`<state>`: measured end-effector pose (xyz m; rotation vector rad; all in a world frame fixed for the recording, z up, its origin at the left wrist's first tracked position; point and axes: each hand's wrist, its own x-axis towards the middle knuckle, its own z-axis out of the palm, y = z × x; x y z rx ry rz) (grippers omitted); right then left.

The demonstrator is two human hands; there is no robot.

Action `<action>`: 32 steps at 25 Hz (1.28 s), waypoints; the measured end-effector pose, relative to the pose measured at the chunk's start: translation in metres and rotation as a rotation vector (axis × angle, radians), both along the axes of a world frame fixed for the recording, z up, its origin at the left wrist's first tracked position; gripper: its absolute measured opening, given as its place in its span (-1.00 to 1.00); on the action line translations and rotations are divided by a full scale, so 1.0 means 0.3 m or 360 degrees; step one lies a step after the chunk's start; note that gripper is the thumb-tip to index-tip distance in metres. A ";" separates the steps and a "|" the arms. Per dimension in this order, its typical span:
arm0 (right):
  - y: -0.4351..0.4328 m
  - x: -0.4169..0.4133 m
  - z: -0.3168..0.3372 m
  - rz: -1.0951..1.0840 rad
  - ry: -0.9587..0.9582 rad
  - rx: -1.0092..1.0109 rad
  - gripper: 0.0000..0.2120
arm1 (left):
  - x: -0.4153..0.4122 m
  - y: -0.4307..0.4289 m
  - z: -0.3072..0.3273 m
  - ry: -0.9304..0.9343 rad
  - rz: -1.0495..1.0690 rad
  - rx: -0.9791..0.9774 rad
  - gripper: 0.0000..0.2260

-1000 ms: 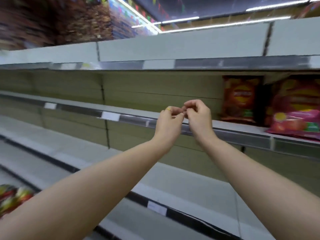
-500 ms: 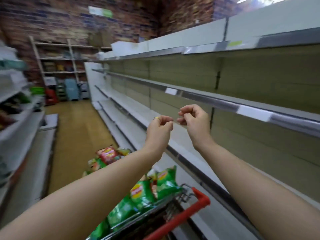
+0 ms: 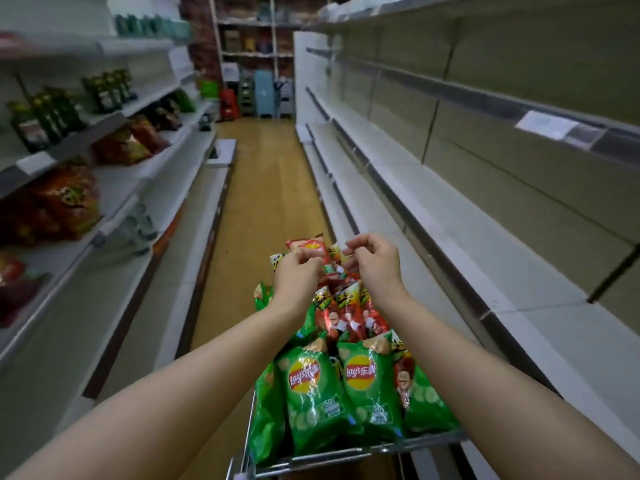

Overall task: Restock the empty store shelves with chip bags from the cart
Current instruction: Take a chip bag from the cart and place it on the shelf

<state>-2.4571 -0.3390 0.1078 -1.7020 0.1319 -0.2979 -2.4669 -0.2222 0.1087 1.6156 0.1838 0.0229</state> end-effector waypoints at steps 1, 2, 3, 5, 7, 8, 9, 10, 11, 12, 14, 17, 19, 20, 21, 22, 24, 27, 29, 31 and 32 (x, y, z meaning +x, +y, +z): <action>-0.005 0.063 -0.045 0.0041 0.0058 -0.0002 -0.69 | 0.037 -0.005 -0.030 0.0055 0.0051 0.0000 -0.86; -0.012 0.122 -0.091 0.0080 0.0119 -0.0004 -0.69 | 0.073 -0.013 -0.057 0.0106 0.0096 0.0005 -0.86; -0.021 0.176 -0.139 0.0123 0.0184 -0.0017 -0.70 | 0.108 -0.019 -0.085 0.0153 0.0142 0.0014 -0.85; -0.043 0.287 -0.244 0.0181 0.0314 -0.0078 -0.72 | 0.181 -0.039 -0.152 0.0235 0.0233 0.0029 -0.82; -0.063 0.388 -0.366 0.0197 0.0432 -0.0152 -0.75 | 0.254 -0.066 -0.235 0.0329 0.0295 0.0068 -0.81; -0.071 0.426 -0.423 0.0201 0.0465 -0.0208 -0.79 | 0.282 -0.079 -0.274 0.0380 0.0308 0.0084 -0.80; -0.077 0.460 -0.473 0.0213 0.0490 -0.0265 -0.84 | 0.308 -0.091 -0.312 0.0425 0.0318 0.0089 -0.80; -0.084 0.493 -0.517 0.0229 0.0516 -0.0327 -0.90 | 0.333 -0.102 -0.345 0.0456 0.0328 0.0088 -0.80; -0.089 0.530 -0.559 0.0241 0.0551 -0.0392 -0.89 | 0.360 -0.113 -0.377 0.0476 0.0341 0.0083 -0.81; -0.092 0.572 -0.596 0.0248 0.0579 -0.0452 -0.83 | 0.384 -0.121 -0.400 0.0487 0.0350 0.0072 -0.81; -0.095 0.649 -0.661 0.0264 0.0606 -0.0551 -0.67 | 0.420 -0.132 -0.433 0.0505 0.0354 0.0043 -0.81; -0.099 0.756 -0.747 0.0296 0.0687 -0.0759 -0.42 | 0.449 -0.150 -0.482 0.0525 0.0365 -0.0005 -0.82; -0.090 0.796 -0.786 0.0362 0.0814 -0.0926 -0.28 | 0.451 -0.156 -0.509 0.0543 0.0374 -0.0016 -0.82; -0.084 0.810 -0.803 0.0392 0.0866 -0.1020 -0.23 | 0.451 -0.157 -0.523 0.0560 0.0384 -0.0017 -0.82; -0.079 0.819 -0.819 0.0405 0.0893 -0.1109 -0.22 | 0.448 -0.159 -0.536 0.0580 0.0401 -0.0017 -0.82; -0.075 0.827 -0.835 0.0395 0.0900 -0.1162 -0.22 | 0.445 -0.160 -0.543 0.0595 0.0414 -0.0010 -0.82; -0.067 0.832 -0.847 0.0350 0.0878 -0.1180 -0.24 | 0.438 -0.162 -0.547 0.0603 0.0428 0.0003 -0.82; -0.071 0.819 -0.836 0.0217 0.0708 -0.1128 -0.35 | 0.429 -0.166 -0.539 0.0608 0.0438 0.0005 -0.86; -0.086 0.798 -0.812 0.0110 0.0571 -0.1083 -0.45 | 0.418 -0.171 -0.524 0.0603 0.0428 -0.0022 -0.92; -0.108 0.761 -0.765 0.0045 0.0480 -0.0983 -0.49 | 0.399 -0.170 -0.501 0.0587 0.0407 -0.0040 -0.87; -0.121 0.736 -0.737 0.0045 0.0440 -0.0904 -0.49 | 0.390 -0.169 -0.486 0.0571 0.0393 -0.0049 -0.84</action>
